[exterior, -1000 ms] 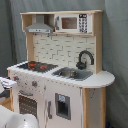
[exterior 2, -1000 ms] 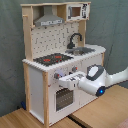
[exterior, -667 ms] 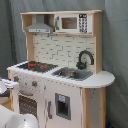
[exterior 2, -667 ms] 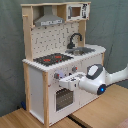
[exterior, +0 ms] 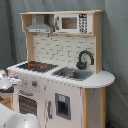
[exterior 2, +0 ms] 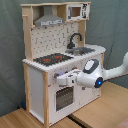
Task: Play with the kitchen
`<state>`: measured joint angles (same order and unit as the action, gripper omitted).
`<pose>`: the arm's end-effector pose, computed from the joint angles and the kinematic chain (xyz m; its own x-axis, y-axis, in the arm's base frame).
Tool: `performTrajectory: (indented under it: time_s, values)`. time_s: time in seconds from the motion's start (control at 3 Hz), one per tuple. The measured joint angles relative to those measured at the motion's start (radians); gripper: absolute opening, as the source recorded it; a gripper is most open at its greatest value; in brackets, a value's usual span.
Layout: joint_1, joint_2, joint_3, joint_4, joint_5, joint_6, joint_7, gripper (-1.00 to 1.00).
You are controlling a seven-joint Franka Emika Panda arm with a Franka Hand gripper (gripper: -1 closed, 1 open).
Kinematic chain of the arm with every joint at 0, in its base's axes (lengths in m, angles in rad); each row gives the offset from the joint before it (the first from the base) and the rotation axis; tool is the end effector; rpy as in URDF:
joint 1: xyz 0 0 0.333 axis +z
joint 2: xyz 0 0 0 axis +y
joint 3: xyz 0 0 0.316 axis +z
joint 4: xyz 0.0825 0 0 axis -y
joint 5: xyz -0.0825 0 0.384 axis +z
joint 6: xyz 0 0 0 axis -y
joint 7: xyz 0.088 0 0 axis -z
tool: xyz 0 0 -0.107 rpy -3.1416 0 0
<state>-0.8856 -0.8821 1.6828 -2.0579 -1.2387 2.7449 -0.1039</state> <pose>0.3272 0.5098 0.3545 -0.1228 0.6721 -0.7302 0.0585 0.7394 0.6708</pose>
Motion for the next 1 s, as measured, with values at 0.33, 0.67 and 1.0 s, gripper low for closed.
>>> performTrajectory:
  time_s: [0.33, 0.67, 1.0]
  values:
    - [-0.065, 0.000, 0.044, 0.063, 0.001, 0.000, 0.000, 1.00]
    - [0.012, 0.000, 0.035, -0.016, 0.001, -0.007, 0.011, 1.00]
    - [0.094, 0.001, -0.019, -0.091, 0.001, -0.008, 0.015, 1.00]
